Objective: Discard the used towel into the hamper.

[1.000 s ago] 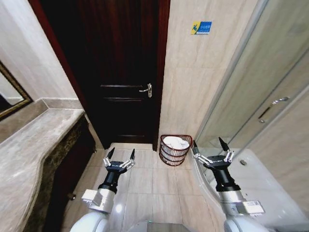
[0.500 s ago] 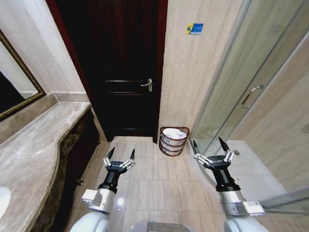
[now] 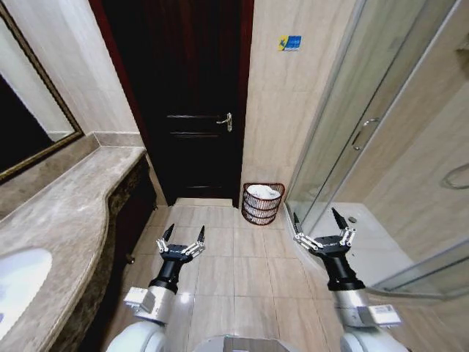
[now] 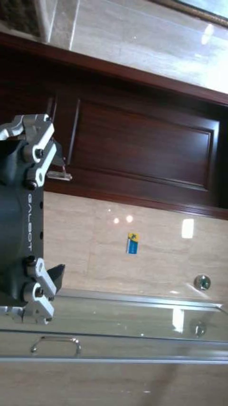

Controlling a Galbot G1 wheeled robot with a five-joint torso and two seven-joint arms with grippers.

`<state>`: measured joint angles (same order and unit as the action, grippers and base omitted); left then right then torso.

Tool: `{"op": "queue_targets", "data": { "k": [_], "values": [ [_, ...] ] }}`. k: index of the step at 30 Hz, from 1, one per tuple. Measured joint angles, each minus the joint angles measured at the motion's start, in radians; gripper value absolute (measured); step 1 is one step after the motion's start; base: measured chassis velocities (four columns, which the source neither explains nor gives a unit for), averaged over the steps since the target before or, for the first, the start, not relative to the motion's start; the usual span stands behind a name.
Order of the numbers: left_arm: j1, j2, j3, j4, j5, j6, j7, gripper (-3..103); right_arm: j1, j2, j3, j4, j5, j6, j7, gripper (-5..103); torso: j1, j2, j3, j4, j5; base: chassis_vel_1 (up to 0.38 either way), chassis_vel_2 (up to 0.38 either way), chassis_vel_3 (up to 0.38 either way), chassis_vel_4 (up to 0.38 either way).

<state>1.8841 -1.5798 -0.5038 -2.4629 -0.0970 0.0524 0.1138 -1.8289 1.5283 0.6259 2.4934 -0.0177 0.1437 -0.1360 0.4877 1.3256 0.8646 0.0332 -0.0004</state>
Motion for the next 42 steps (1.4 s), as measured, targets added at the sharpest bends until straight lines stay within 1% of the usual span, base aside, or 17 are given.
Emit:
{"op": "queue_targets", "data": {
  "k": [2, 3, 5, 8, 10, 14, 42],
  "values": [
    [0.000, 0.000, 0.000, 0.000, 0.000, 0.000, 0.000, 100, 0.000, 0.000, 0.000, 0.000, 0.000, 0.000, 0.000, 100, 0.000, 0.000, 0.000, 0.0000, 0.0001, 0.187, -0.196, -0.177, 0.192],
    [0.000, 0.000, 0.000, 0.000, 0.000, 0.000, 0.000, 100, 0.000, 0.000, 0.000, 0.000, 0.000, 0.000, 0.000, 100, 0.000, 0.000, 0.000, 0.0002, 0.0009, 0.192, -0.178, -0.177, 0.180],
    [0.000, 0.000, 0.000, 0.000, 0.000, 0.000, 0.000, 100, 0.000, 0.000, 0.000, 0.000, 0.000, 0.000, 0.000, 100, 0.000, 0.000, 0.000, 0.0001, -0.0001, 0.193, -0.197, -0.184, 0.177],
    [0.000, 0.000, 0.000, 0.000, 0.000, 0.000, 0.000, 100, 0.000, 0.000, 0.000, 0.000, 0.000, 0.000, 0.000, 100, -0.001, 0.000, 0.000, 0.0000, 0.0007, 0.190, -0.195, -0.183, 0.172],
    [0.000, 0.000, 0.000, 0.000, 0.000, 0.000, 0.000, 100, 0.000, 0.000, 0.000, 0.000, 0.000, 0.000, 0.000, 100, -0.001, 0.000, 0.000, 0.0000, -0.0001, 0.147, -0.145, -0.156, 0.127],
    [0.000, 0.000, 0.000, 0.000, 0.000, 0.000, 0.000, 100, 0.000, 0.000, 0.000, 0.000, 0.000, 0.000, 0.000, 100, -0.001, 0.001, 0.000, 0.0001, 0.0004, 0.093, -0.075, -0.097, 0.084],
    [0.000, 0.000, 0.000, 0.000, 0.000, 0.000, 0.000, 100, 0.000, 0.000, 0.000, 0.000, 0.000, 0.000, 0.000, 100, 0.000, 0.000, 0.000, 0.0001, 0.0004, -0.006, 0.005, 0.005, -0.006]
  ]
}}
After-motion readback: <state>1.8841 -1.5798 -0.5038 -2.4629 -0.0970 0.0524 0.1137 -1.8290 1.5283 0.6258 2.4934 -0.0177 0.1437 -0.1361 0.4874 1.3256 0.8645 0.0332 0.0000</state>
